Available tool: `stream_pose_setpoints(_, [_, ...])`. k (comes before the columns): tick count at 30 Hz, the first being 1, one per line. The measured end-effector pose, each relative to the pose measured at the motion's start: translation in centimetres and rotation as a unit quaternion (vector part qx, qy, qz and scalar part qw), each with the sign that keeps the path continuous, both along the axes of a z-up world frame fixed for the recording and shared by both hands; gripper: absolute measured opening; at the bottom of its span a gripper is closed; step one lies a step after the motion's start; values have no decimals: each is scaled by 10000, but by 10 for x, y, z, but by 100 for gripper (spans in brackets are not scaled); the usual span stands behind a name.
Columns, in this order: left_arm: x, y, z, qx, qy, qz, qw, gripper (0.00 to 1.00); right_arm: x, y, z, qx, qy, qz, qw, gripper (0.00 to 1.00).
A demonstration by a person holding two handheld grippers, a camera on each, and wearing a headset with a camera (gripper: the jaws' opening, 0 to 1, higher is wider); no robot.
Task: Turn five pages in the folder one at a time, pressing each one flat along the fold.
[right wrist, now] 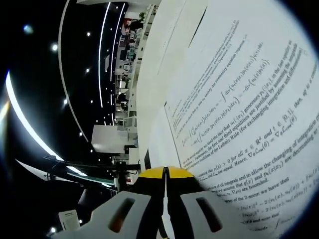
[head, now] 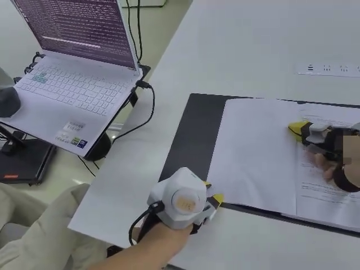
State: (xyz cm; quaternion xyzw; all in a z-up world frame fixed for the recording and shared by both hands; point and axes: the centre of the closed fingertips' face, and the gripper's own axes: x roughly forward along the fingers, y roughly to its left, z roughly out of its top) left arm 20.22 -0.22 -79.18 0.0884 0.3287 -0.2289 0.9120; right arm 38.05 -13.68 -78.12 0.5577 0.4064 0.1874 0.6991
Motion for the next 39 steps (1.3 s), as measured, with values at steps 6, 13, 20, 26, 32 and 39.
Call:
stream_pose_setpoints(6, [0,1,0,1,15,7,10000,18,-14,1,1,78,6,6,10000,0])
stream_pose_setpoints(13, [0,1,0,5,5,-7,10000,18,-35,3,0,174,81,285,9994,0])
stream_pose_setpoints(20, [-1,0,2,1,-13,-17,10000,18,-64,7,-3,151,97,472,9987,0])
stream_pose_setpoints(26, [-1,-1,3,-14,-37,-17,10000,18,-91,10,0,195,118,617,9978,0])
stream_pose_setpoints(32, [0,-2,3,-27,-55,-16,10000,18,-111,10,-1,174,156,721,9971,0])
stream_pose_setpoints(39, [0,-2,3,-39,-61,-5,10000,18,-128,9,-3,145,184,854,9961,0])
